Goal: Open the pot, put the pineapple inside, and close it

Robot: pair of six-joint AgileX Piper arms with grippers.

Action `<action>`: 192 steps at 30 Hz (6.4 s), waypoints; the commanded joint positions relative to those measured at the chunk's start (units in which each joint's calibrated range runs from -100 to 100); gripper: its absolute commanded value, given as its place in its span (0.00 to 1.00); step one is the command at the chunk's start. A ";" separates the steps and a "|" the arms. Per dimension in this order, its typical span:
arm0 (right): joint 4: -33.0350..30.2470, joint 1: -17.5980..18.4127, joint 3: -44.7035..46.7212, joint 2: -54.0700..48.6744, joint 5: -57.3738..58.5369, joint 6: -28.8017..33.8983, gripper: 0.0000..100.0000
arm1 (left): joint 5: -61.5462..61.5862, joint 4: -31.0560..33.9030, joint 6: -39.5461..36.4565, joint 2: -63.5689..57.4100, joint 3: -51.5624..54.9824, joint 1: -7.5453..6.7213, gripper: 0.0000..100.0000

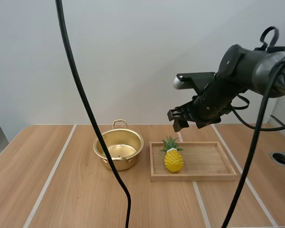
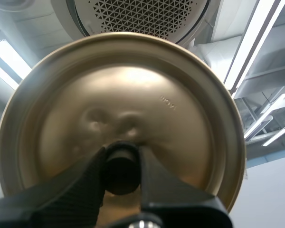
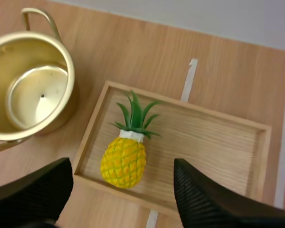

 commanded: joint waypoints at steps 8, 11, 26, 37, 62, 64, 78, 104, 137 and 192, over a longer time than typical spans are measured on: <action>1.79 -0.20 0.14 10.07 2.98 -2.75 1.00 | 0.27 1.28 -0.10 -0.44 -0.18 -0.11 0.00; 2.29 -0.20 0.14 11.58 3.19 -2.98 1.00 | 0.25 1.28 -0.10 -0.57 -0.18 -0.11 0.00; 8.22 -0.20 0.14 21.75 1.75 -6.25 1.00 | 0.25 2.97 1.24 -0.57 -0.18 -0.11 0.00; 8.63 -0.20 0.14 28.55 -3.80 -8.26 1.00 | 0.25 3.05 2.68 -0.57 -0.18 -0.11 0.00; 11.18 -0.20 -6.30 22.77 -5.49 -13.45 0.00 | 0.25 3.36 4.36 -2.38 -0.33 -0.11 0.00; 11.18 -0.20 -8.43 19.26 -6.90 -13.45 0.00 | 0.25 3.36 4.36 -2.79 -0.33 -0.11 0.00; 11.08 -0.20 -17.16 -11.96 -50.16 -8.89 0.00 | -1.41 4.66 4.36 -3.85 -0.33 -0.11 0.00; 28.76 5.61 -24.23 0.60 -24.64 -21.59 0.00 | 12.77 4.66 4.36 -7.35 -0.33 -0.11 0.00; 21.01 12.02 -31.64 43.09 17.89 -27.58 0.00 | 22.71 7.29 4.36 -10.40 -0.09 -0.11 0.00; 8.55 15.44 -31.64 35.71 8.49 -22.36 1.00 | 26.53 8.25 4.36 -9.34 -0.09 -0.11 0.00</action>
